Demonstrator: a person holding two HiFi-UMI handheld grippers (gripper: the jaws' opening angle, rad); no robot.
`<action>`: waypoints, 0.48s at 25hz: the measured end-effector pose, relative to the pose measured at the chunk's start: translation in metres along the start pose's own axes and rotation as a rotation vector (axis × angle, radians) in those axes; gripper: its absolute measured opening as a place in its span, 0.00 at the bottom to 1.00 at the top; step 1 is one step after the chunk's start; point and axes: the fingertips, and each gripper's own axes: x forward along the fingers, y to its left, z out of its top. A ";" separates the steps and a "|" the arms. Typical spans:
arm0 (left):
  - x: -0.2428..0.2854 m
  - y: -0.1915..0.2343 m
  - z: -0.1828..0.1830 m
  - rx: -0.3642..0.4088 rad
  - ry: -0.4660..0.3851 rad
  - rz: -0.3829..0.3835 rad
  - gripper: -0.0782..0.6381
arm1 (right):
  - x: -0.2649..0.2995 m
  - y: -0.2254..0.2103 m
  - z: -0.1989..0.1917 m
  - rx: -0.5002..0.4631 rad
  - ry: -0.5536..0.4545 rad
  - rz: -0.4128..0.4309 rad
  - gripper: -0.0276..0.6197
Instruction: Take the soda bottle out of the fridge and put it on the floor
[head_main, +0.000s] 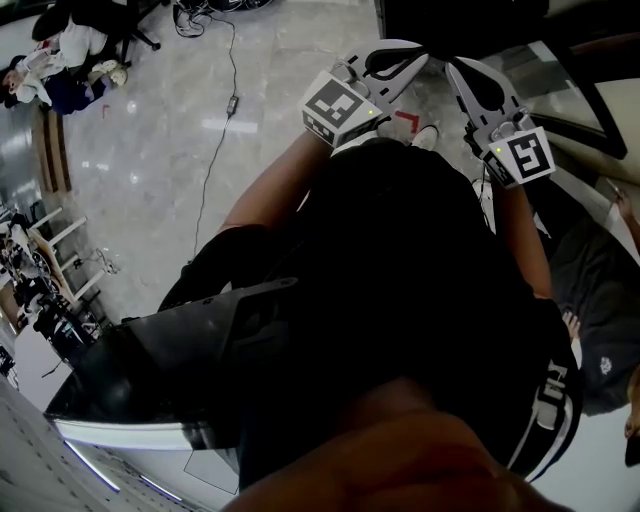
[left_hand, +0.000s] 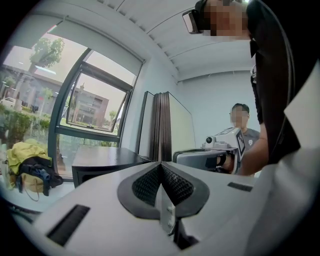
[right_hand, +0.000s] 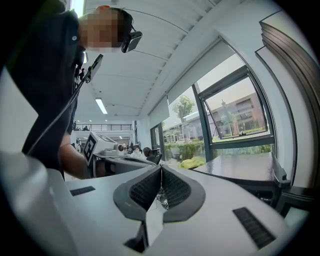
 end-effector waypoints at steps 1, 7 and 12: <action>0.000 0.000 0.001 0.004 0.000 -0.001 0.11 | 0.000 0.000 0.001 -0.006 0.007 -0.005 0.06; -0.008 0.004 0.008 0.033 -0.014 -0.004 0.10 | 0.004 0.001 0.001 -0.024 0.028 -0.027 0.06; 0.002 0.006 0.008 0.025 -0.004 0.002 0.10 | 0.002 -0.009 0.005 -0.041 0.028 -0.030 0.06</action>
